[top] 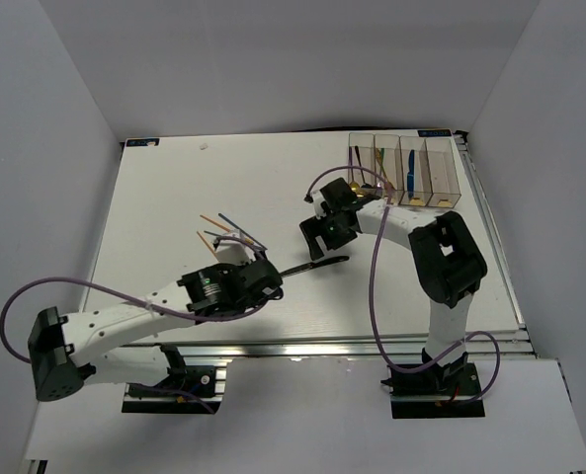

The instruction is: Sort the eating utensils into containers

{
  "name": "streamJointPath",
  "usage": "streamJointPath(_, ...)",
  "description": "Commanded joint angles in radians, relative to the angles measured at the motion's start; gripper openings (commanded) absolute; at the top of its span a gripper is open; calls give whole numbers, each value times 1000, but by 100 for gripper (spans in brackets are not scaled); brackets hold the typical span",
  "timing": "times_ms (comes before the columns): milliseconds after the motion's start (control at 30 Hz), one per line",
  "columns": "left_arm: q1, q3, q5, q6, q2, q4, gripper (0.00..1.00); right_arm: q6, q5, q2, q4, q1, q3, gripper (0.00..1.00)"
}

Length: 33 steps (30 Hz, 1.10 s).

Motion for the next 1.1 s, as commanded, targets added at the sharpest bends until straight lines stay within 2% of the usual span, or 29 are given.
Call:
streamJointPath(0, -5, -26, -29, 10, -116, -26, 88, 78, -82, 3, 10, 1, -53, 89)
streamJointPath(167, -3, -56, -60, 7, -192, -78, 88, 296, -10, -83, 108, 4, -243, 89)
streamJointPath(300, -3, -75, -66, 7, -216, -101, 88, 385, 15, -150, 148, 29, -370, 88)
streamJointPath(400, -5, -101, -54, 7, -222, -78, 89, 433, 15, -187, 165, 79, -403, 89)
streamJointPath(600, -5, -131, -23, 3, -222, -55, 89, 490, 15, -213, 146, 227, -377, 88)
streamJointPath(767, -5, -148, -28, -7, -270, -72, 89, 519, 75, -235, 97, 258, -349, 88)
streamJointPath(900, -5, -153, -44, -7, -308, -92, 90, 534, 249, -226, 27, 294, -297, 86)
streamJointPath(1067, -5, -128, -57, 18, -289, -112, 90, 580, 360, -117, -85, 356, -194, 84)
